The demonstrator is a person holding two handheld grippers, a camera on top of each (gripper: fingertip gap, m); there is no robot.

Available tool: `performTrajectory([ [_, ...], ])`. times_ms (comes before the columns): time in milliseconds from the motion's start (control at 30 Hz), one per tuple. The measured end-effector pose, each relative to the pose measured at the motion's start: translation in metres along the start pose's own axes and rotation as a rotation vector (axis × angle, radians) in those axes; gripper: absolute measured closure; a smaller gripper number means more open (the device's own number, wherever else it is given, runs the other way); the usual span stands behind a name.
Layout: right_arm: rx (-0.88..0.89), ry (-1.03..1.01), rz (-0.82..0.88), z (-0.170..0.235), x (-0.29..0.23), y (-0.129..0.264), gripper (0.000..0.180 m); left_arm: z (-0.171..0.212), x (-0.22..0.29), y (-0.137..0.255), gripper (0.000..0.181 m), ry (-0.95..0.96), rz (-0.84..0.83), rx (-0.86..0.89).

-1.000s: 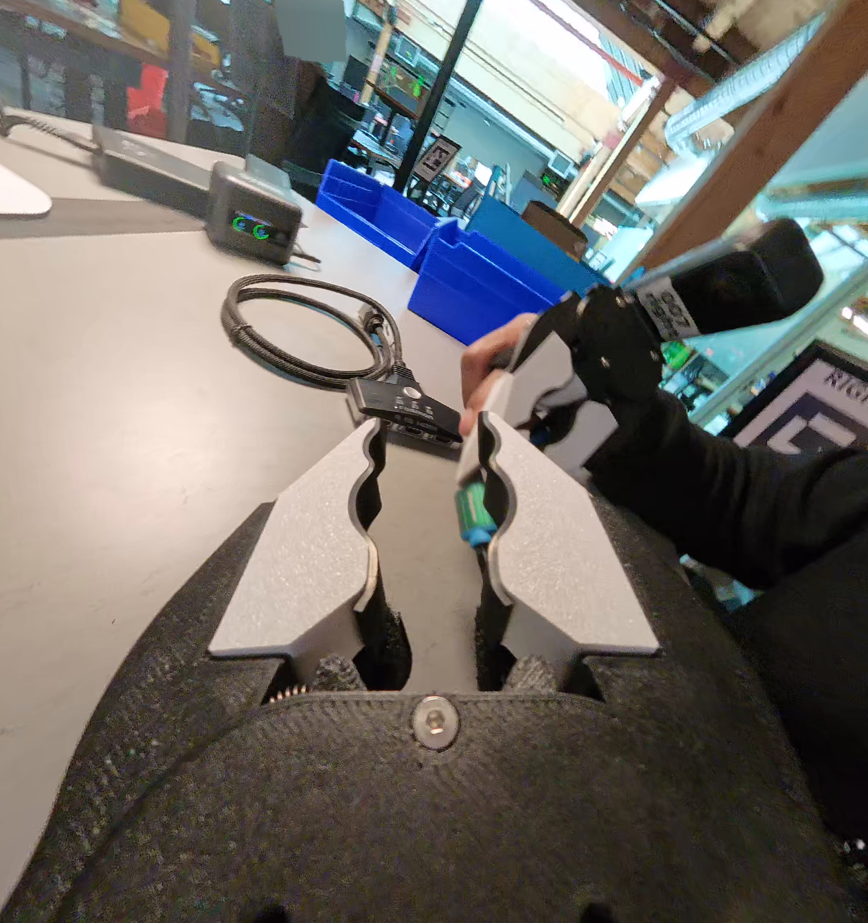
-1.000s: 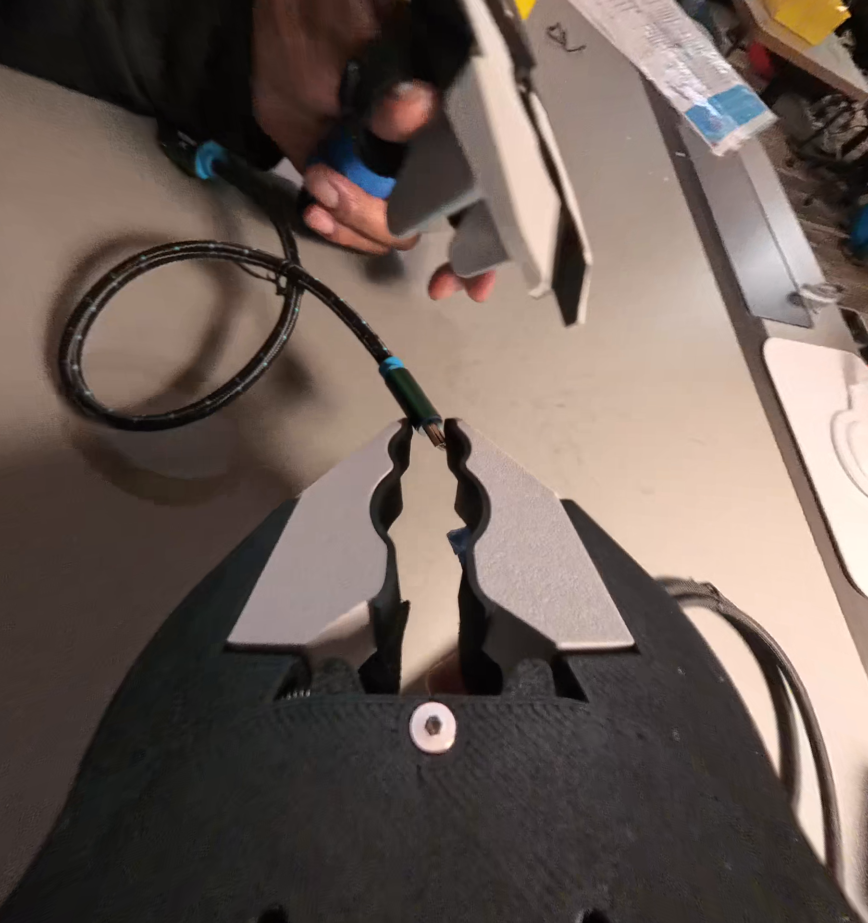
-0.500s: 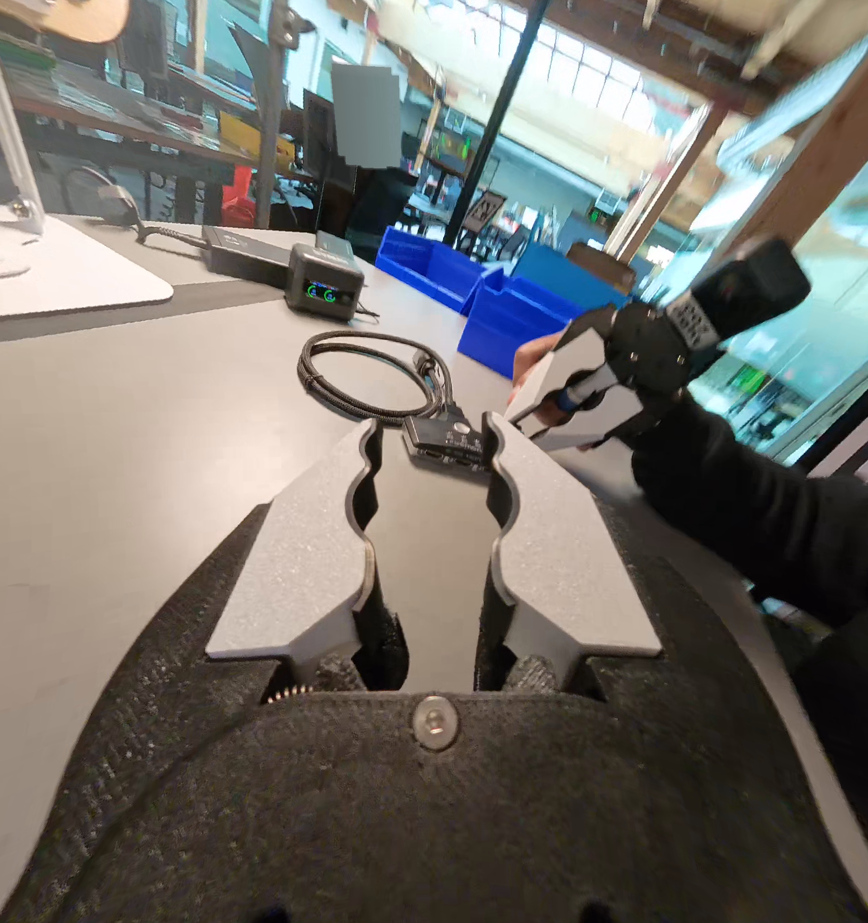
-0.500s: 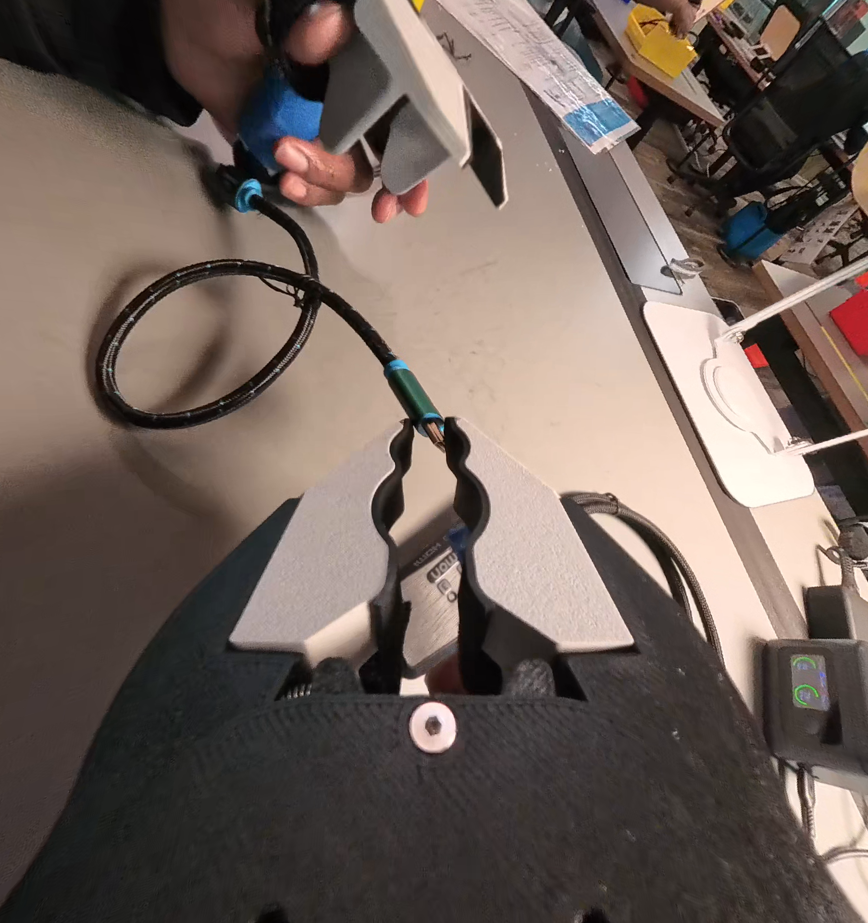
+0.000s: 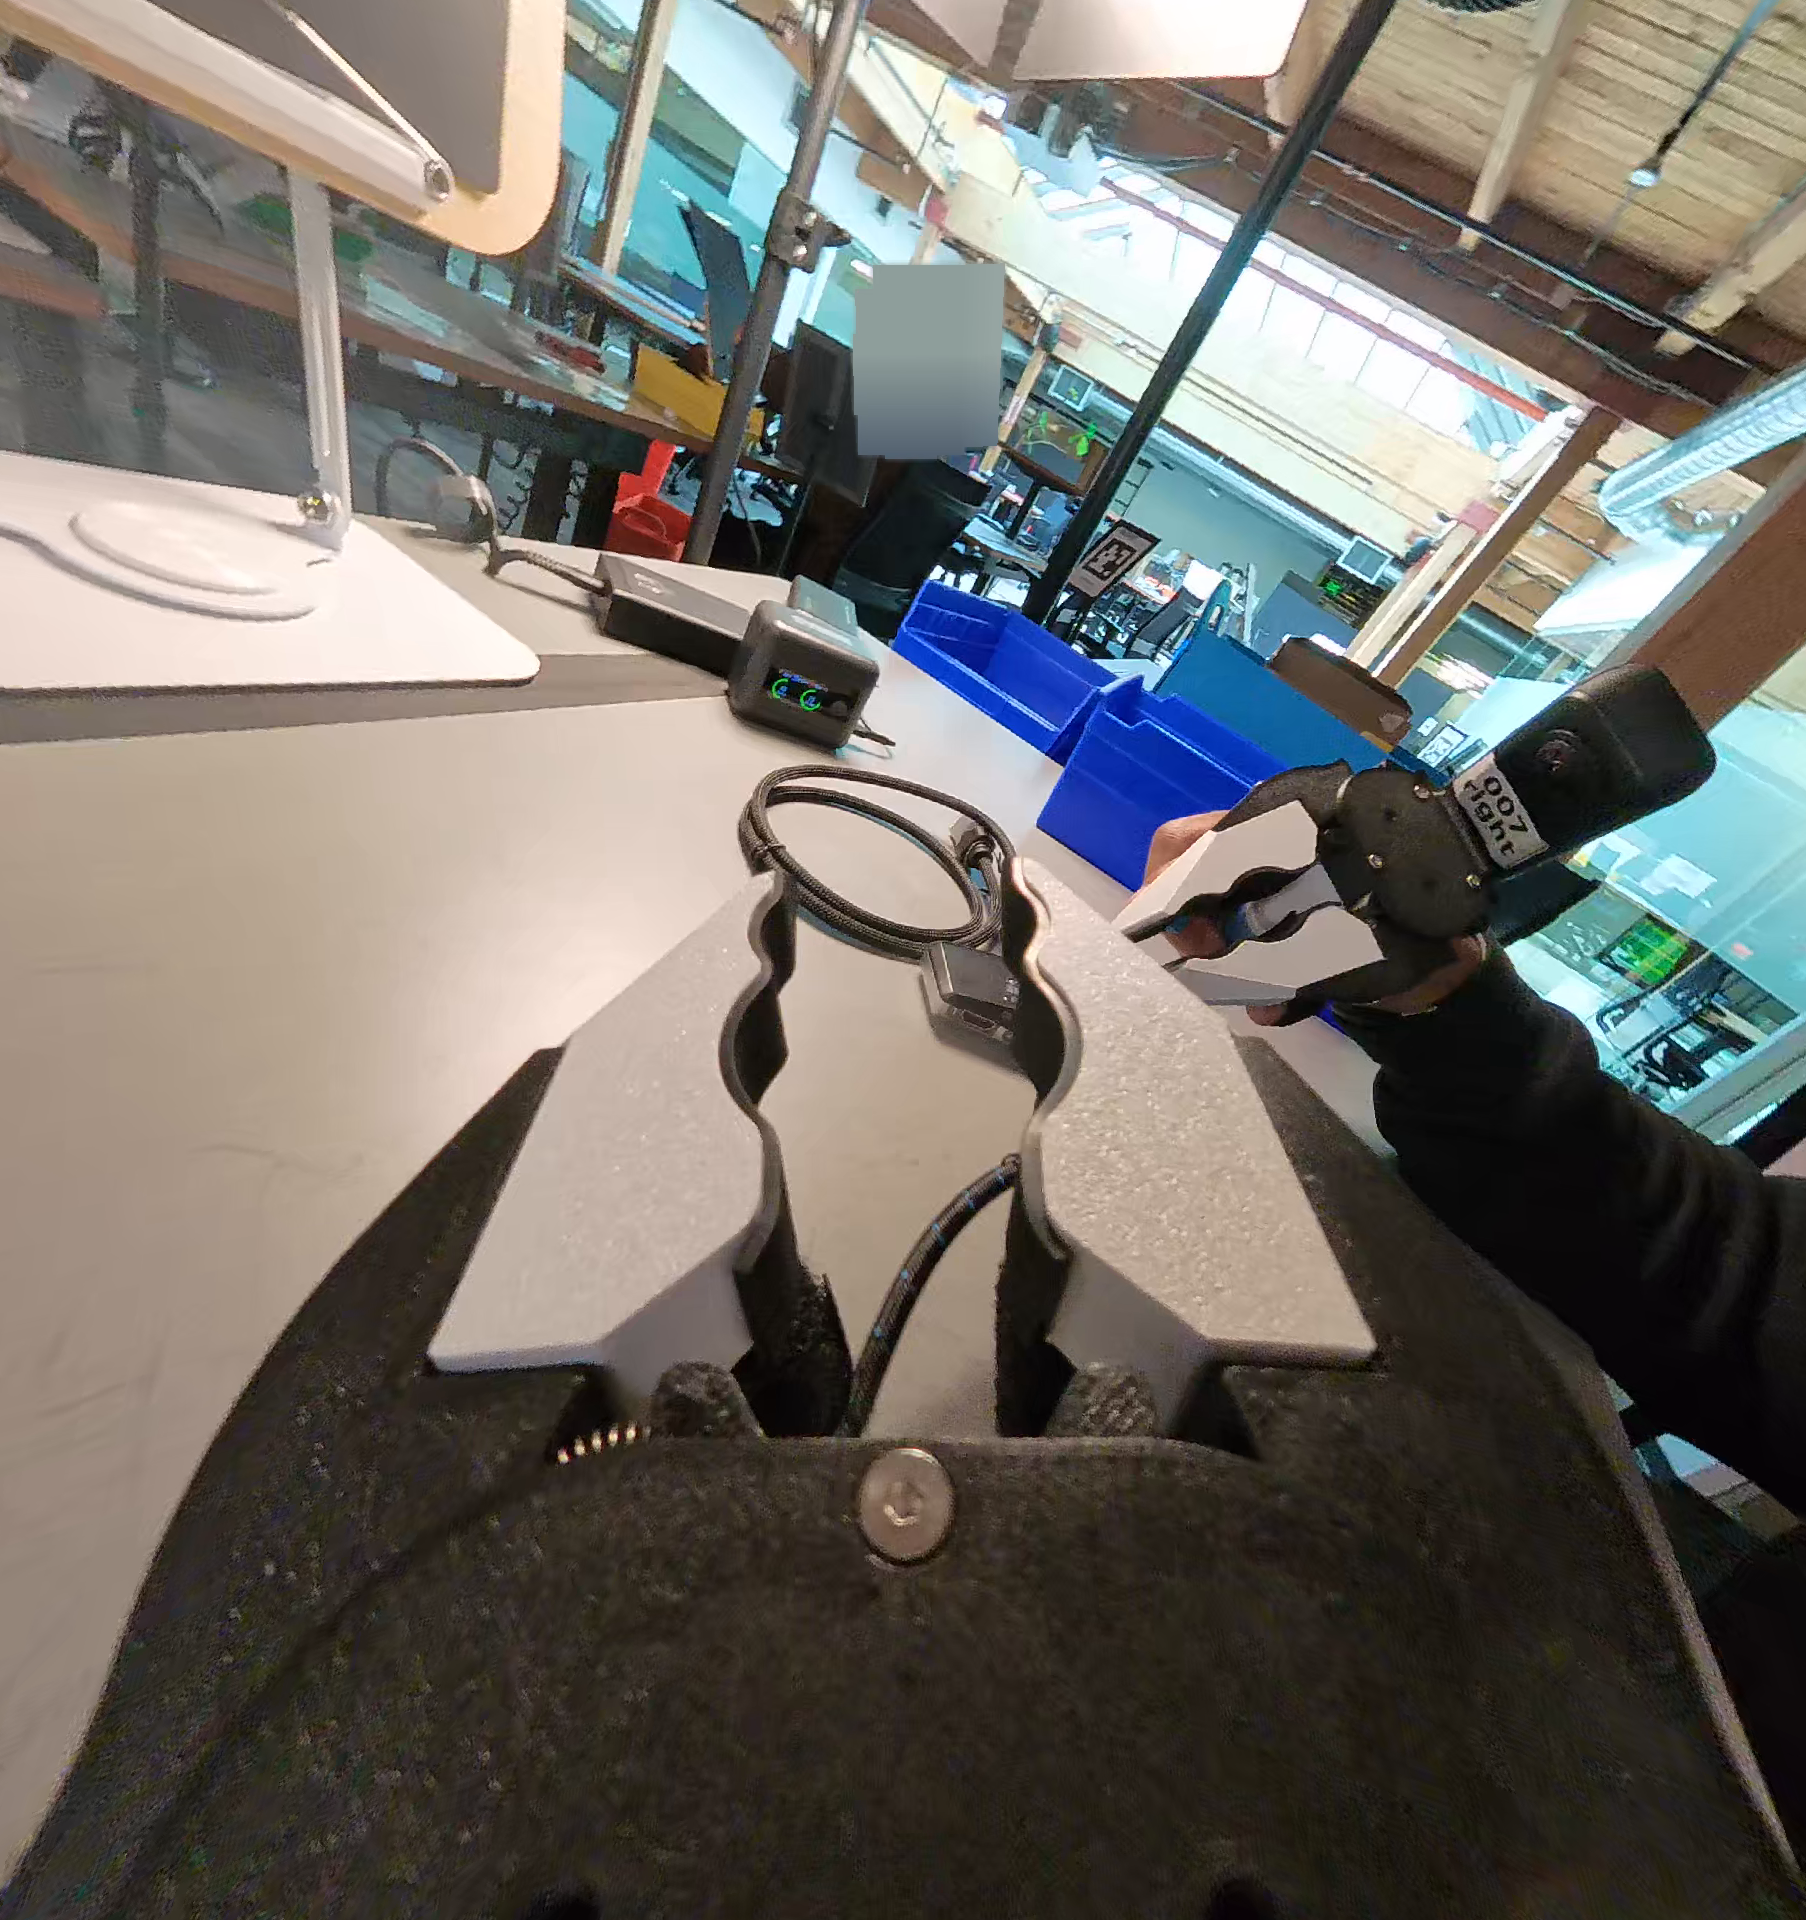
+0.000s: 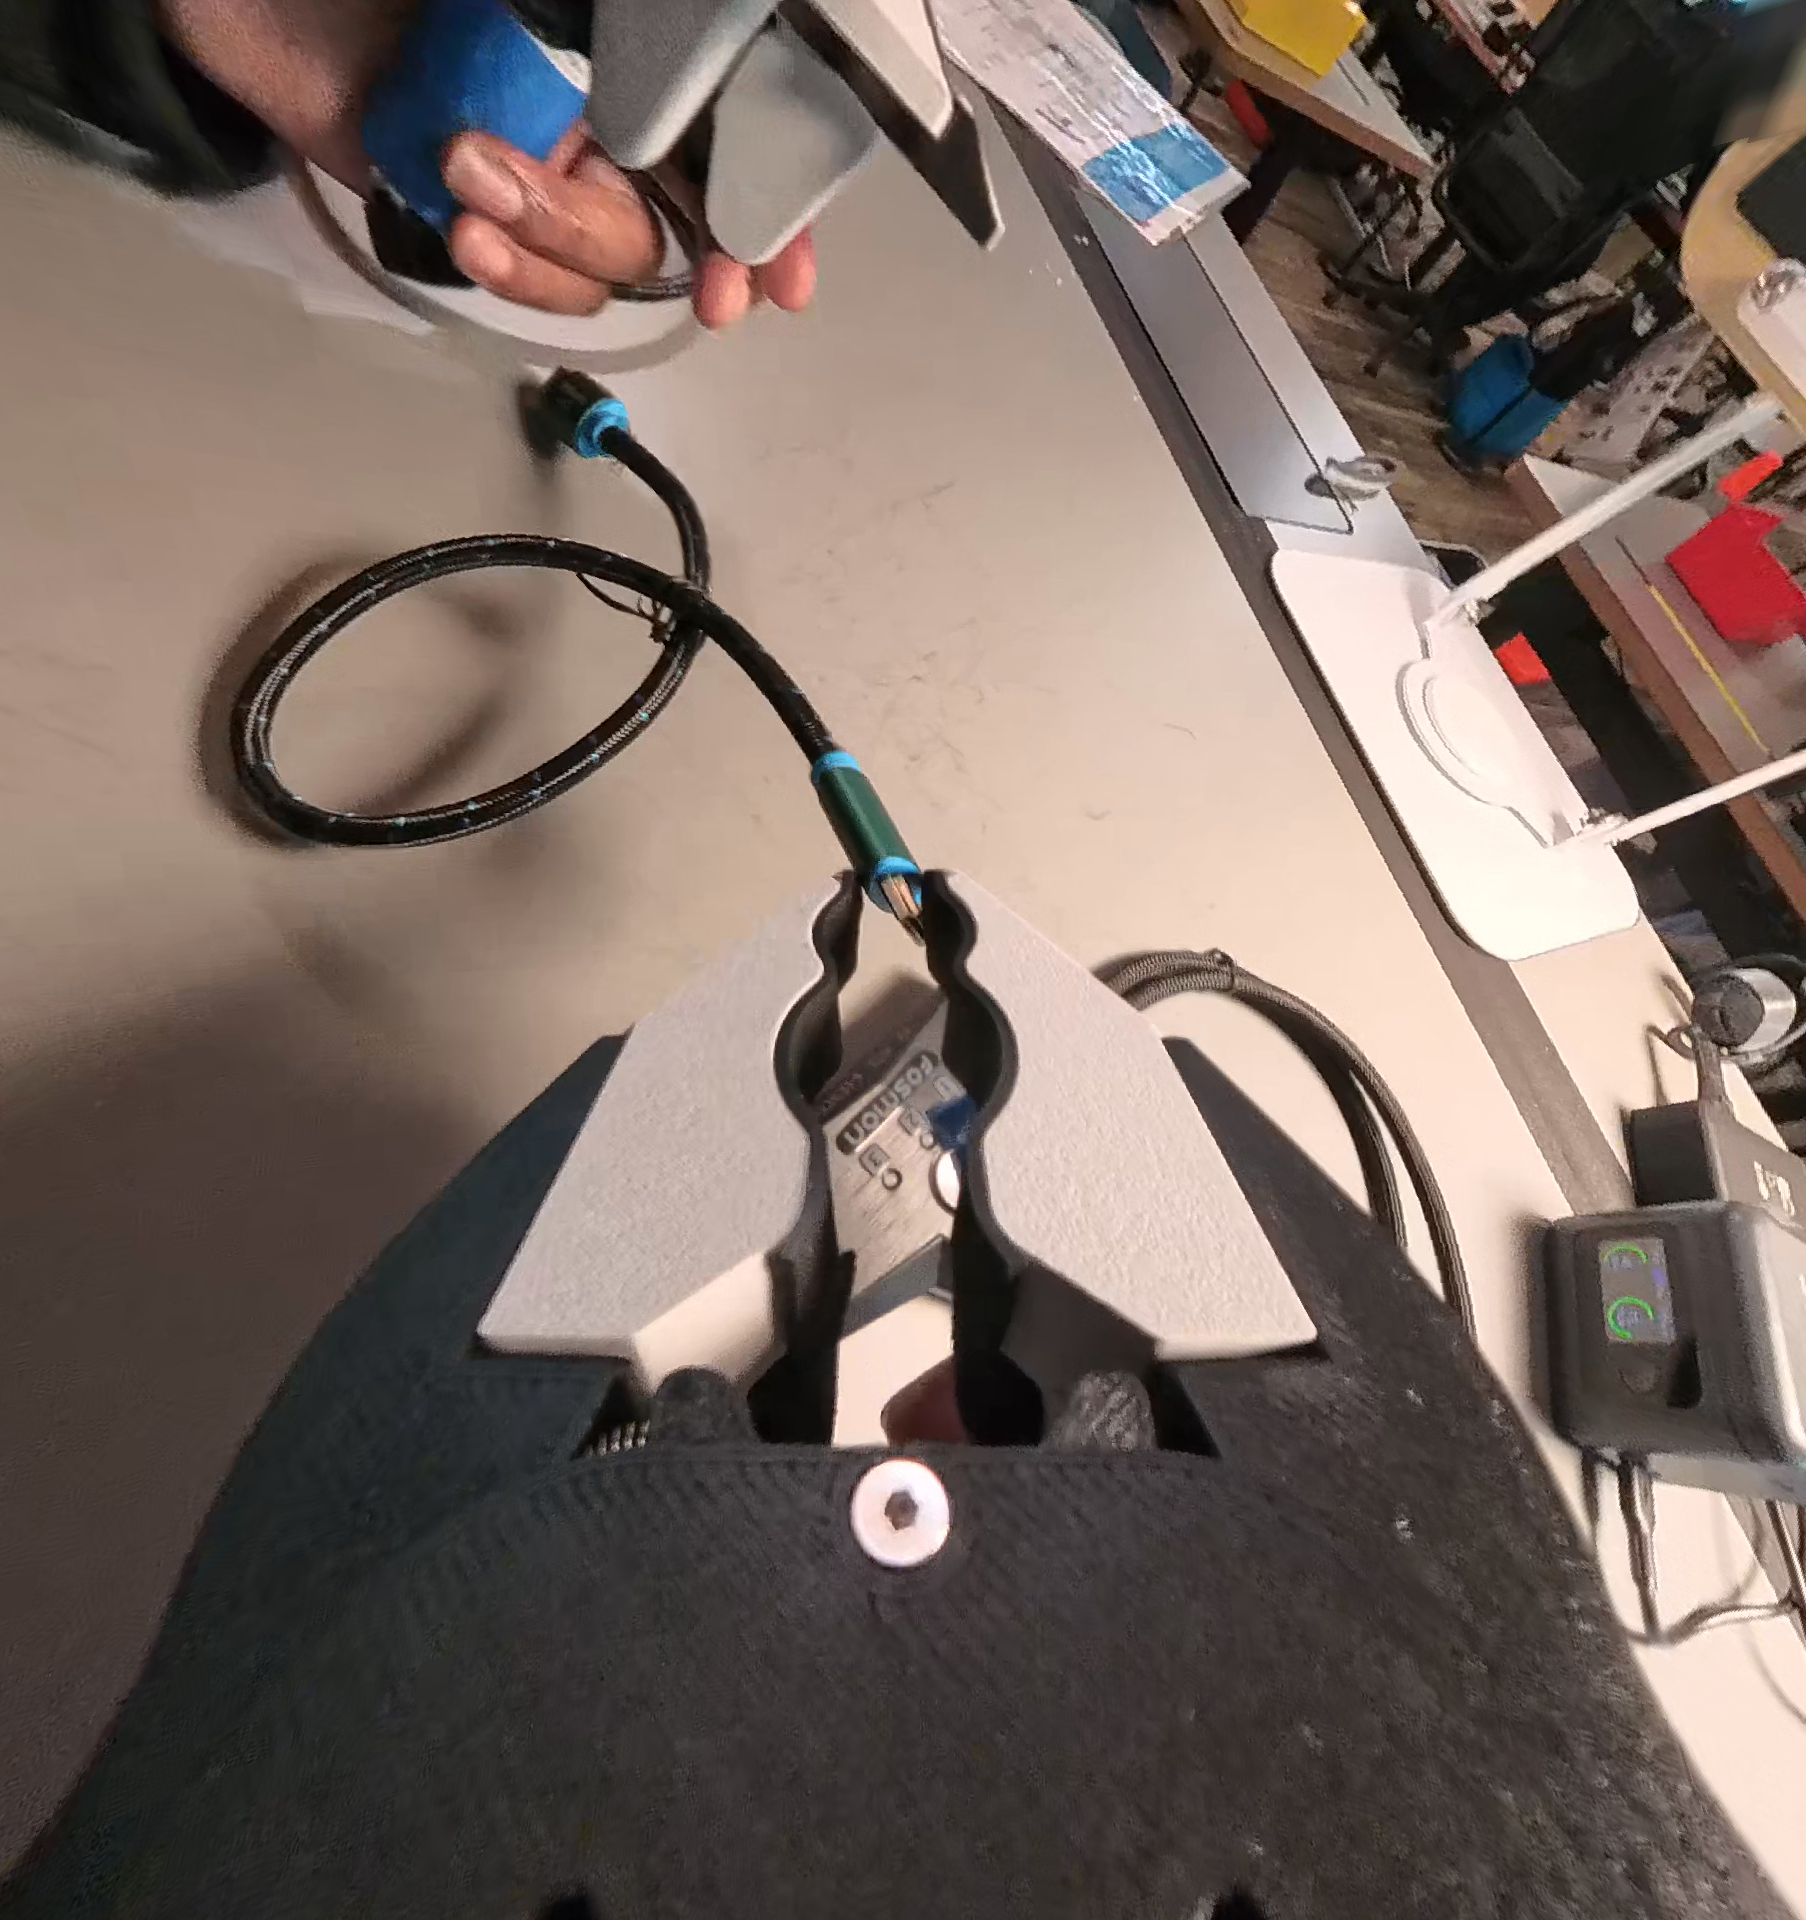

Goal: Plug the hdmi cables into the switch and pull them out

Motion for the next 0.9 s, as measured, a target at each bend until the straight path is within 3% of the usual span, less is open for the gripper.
performTrajectory([
  [33,-0.012,-0.011,0.009,0.001,0.001,0.001,0.165,0.0,-0.001,0.0,0.141,0.016,-0.009,-0.005],
  [467,-0.007,-0.127,0.084,-0.003,0.007,0.003,0.166,0.018,0.003,-0.013,0.138,0.061,-0.037,-0.146],
  [667,-0.007,-0.146,0.059,-0.015,-0.006,-0.006,0.167,0.019,0.033,-0.022,0.134,-0.223,0.024,-0.198],
  [767,0.004,-0.251,0.057,-0.017,-0.003,-0.006,0.167,0.018,0.042,-0.022,0.132,-0.353,0.014,-0.209],
  [900,0.043,-0.517,0.063,-0.009,0.013,-0.005,0.167,0.009,0.046,-0.017,0.133,-0.306,0.071,-0.146],
])
Point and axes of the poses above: each gripper's, where its closed fingertips meet, y back along the fingers, z out of its underside, x = y × z across the jaws, the point moved 8 cm from there along y, back along the fingers, and after that the axes turned 4 degrees about z, right-handed, at the moved point
